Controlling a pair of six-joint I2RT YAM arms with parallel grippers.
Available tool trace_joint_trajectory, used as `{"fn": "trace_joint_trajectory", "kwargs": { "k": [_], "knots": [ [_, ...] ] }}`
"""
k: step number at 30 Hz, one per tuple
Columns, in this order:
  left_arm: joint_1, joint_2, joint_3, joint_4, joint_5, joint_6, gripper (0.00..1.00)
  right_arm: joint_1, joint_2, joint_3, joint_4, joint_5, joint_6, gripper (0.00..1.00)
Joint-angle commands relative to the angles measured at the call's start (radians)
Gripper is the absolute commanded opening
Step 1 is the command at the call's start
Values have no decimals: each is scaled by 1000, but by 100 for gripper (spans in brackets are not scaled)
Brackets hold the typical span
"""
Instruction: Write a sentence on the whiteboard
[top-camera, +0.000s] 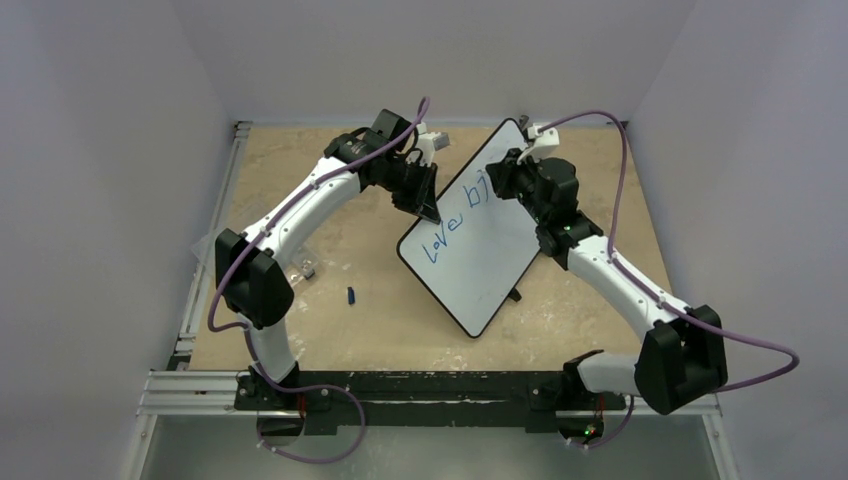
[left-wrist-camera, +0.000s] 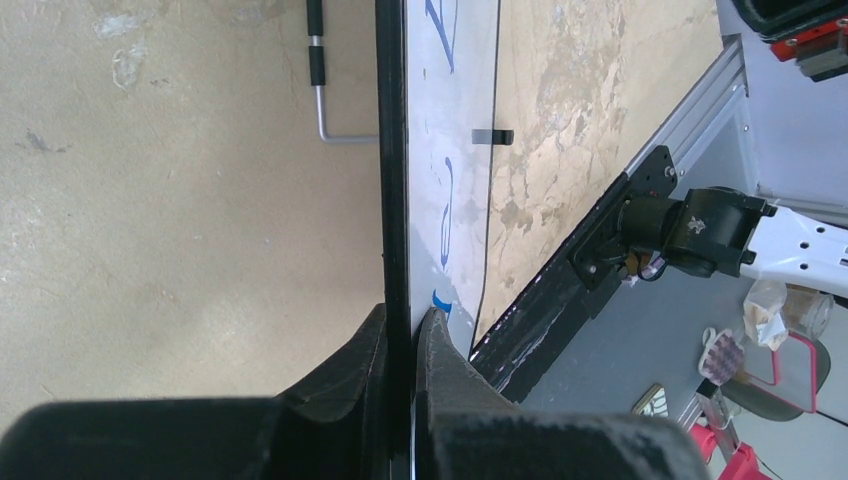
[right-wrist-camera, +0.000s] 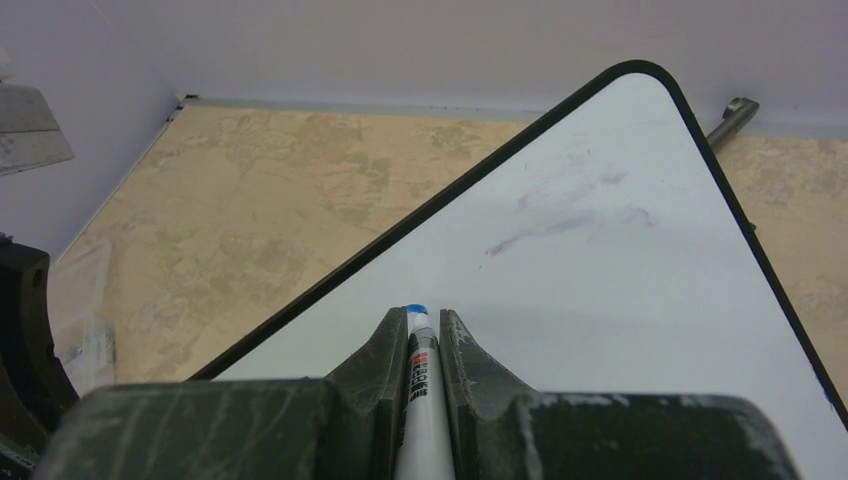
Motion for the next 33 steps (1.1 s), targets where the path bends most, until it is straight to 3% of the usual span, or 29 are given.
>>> {"fn": "trace_joint_trajectory", "kwargs": {
  "k": [1, 11, 33],
  "knots": [
    [-26, 0, -20, -28, -172, 125, 0, 2, -65, 29, 2, 39, -20, 0],
    [-28, -1, -22, -29, -179, 127, 0, 2, -120, 3, -1, 77, -33, 0],
    [-34, -1, -21, -27, -169, 124, 0, -4, 6, 32, 11, 87, -47, 0]
  ]
}}
